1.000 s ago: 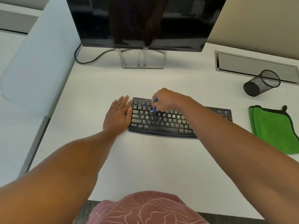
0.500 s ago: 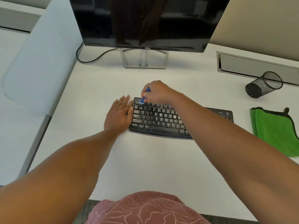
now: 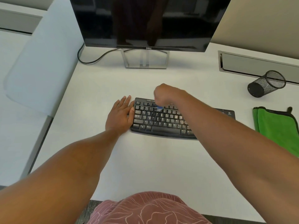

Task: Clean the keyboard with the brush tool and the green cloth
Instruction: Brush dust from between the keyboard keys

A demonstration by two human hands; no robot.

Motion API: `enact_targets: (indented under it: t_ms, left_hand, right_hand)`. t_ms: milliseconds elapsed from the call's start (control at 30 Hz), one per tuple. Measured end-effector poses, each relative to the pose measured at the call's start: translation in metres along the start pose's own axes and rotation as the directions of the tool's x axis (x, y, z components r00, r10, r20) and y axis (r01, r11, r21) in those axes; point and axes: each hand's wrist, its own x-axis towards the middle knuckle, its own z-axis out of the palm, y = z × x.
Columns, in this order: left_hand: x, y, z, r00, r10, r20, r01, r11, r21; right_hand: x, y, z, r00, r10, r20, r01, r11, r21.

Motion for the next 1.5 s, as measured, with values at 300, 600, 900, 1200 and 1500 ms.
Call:
enact_targets:
  t_ms: [300, 600, 900, 1200, 1500]
  left_hand:
    - [0.000, -0.002, 0.002, 1.000, 0.000, -0.003, 0.000, 1.000, 0.004]
    - [0.000, -0.002, 0.003, 1.000, -0.010, -0.002, 0.010, 1.000, 0.010]
    - [0.001, 0.000, 0.002, 1.000, -0.003, -0.005, 0.003, 1.000, 0.008]
    - [0.000, 0.000, 0.001, 1.000, -0.005, -0.008, 0.005, 1.000, 0.007]
    - [0.000, 0.001, 0.000, 1.000, 0.000, -0.010, 0.000, 1.000, 0.000]
  right_hand:
    - [-0.002, 0.013, -0.017, 1.000, 0.008, -0.019, -0.005, 0.982, 0.187]
    - [-0.016, 0.023, -0.011, 0.982, 0.157, 0.107, -0.137, 0.975, -0.174]
    - [-0.001, -0.001, -0.026, 0.999, -0.035, -0.026, 0.039, 0.978, 0.204]
    - [-0.004, -0.020, 0.007, 0.996, -0.088, 0.011, 0.087, 0.993, 0.074]
    - [-0.014, 0.005, -0.010, 0.992, 0.078, 0.102, -0.082, 0.996, 0.038]
